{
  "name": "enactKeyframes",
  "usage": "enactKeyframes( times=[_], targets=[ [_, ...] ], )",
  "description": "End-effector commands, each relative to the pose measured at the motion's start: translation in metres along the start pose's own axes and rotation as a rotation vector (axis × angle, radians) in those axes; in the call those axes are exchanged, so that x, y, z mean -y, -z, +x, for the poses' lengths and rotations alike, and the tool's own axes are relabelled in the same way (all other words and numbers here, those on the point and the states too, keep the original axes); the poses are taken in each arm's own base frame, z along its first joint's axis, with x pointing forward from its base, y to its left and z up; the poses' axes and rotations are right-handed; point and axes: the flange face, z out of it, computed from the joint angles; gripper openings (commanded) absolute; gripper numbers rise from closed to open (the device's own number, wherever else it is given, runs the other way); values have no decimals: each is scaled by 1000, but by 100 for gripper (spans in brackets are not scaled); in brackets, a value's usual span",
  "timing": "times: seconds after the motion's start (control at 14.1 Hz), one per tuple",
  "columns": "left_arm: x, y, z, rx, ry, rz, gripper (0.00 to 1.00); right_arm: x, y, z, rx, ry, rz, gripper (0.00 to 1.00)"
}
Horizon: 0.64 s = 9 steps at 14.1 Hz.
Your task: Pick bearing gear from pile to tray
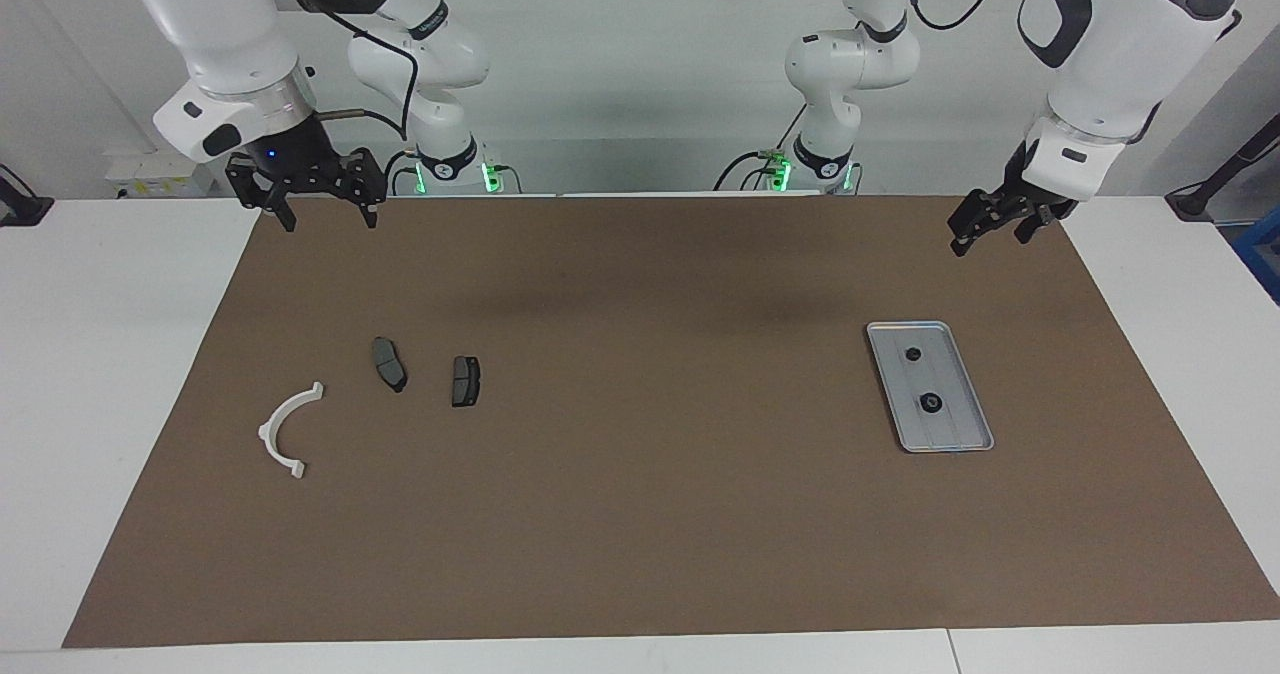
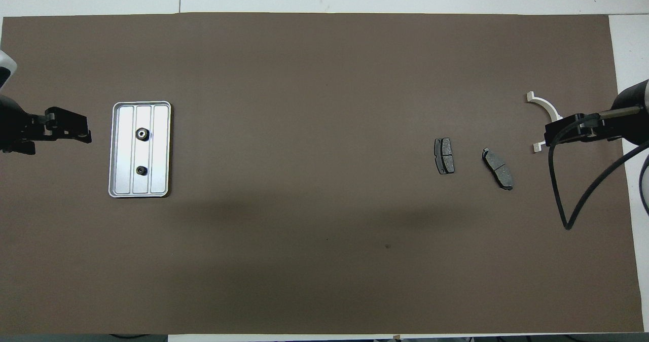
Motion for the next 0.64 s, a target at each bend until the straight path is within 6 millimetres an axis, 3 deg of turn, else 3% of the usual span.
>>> enactKeyframes(
  times=[0.0, 0.57],
  targets=[
    [-10, 3, -4, 12, -28, 7, 100, -2, 0, -2, -10, -22, 27, 100],
    [-17, 4, -5, 4, -40, 3, 100, -1, 0, -2, -10, -20, 27, 100]
  ],
)
